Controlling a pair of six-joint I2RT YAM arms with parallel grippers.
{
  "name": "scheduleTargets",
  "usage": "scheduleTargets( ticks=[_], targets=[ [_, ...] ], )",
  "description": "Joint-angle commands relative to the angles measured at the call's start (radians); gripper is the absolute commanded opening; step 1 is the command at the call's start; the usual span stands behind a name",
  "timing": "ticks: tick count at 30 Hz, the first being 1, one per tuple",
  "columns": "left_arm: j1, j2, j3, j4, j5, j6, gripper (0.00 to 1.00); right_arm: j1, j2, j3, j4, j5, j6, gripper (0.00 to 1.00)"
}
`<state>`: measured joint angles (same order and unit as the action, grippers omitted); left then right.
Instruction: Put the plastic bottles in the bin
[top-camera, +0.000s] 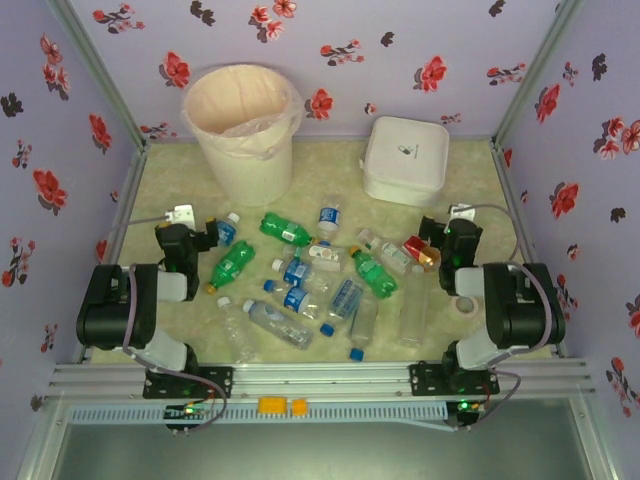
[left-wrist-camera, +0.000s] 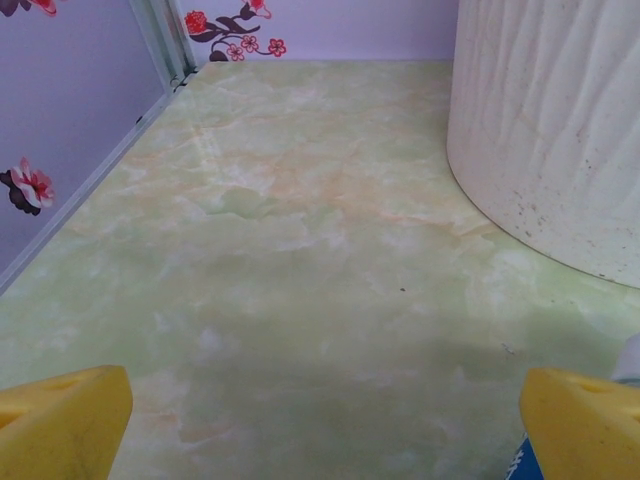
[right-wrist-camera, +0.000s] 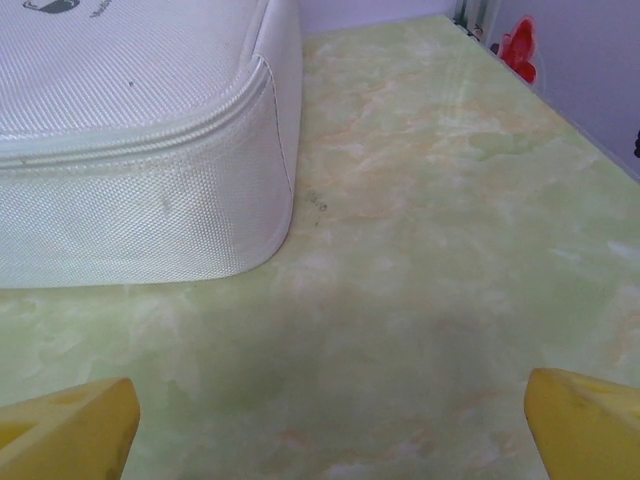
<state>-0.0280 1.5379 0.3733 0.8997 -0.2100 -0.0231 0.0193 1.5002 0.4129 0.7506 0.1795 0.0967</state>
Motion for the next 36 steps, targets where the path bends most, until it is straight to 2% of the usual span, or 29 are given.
scheduleTargets(
  ticks=[1,6,11,15,20,23,27,32,36],
  targets=[
    [0.004,-0.087,0.024,-0.081,-0.050,-0.003,1.00,0.004,-0.097,0.081,-0.166,0.037,-0.008,0.99],
    [0.005,-0.235,0.138,-0.374,-0.137,-0.073,1.00,0.009,-0.180,0.247,-0.491,0.033,0.092,0.99],
    [0.005,-0.322,0.325,-0.706,-0.139,-0.182,1.00,0.055,-0.159,0.487,-0.933,-0.016,0.271,0.99],
    [0.005,-0.350,0.453,-0.907,-0.072,-0.317,1.00,0.134,-0.151,0.607,-1.251,-0.016,0.335,1.00],
    [-0.040,-0.379,0.455,-0.980,0.050,-0.582,1.00,0.226,-0.186,0.648,-1.545,-0.062,0.452,0.99],
    [-0.121,-0.389,0.410,-1.001,0.082,-0.741,1.00,0.268,-0.243,0.610,-1.653,-0.112,0.514,0.99],
    [-0.286,-0.354,0.401,-1.018,0.083,-0.828,1.00,0.309,-0.343,0.533,-1.749,-0.157,0.583,0.99],
    [-0.455,-0.248,0.498,-1.064,0.098,-0.840,1.00,0.313,-0.433,0.384,-1.674,-0.271,0.595,0.93],
    [-0.537,-0.156,0.584,-1.083,0.116,-0.837,1.00,0.318,-0.431,0.296,-1.567,-0.326,0.607,0.90]
  ],
)
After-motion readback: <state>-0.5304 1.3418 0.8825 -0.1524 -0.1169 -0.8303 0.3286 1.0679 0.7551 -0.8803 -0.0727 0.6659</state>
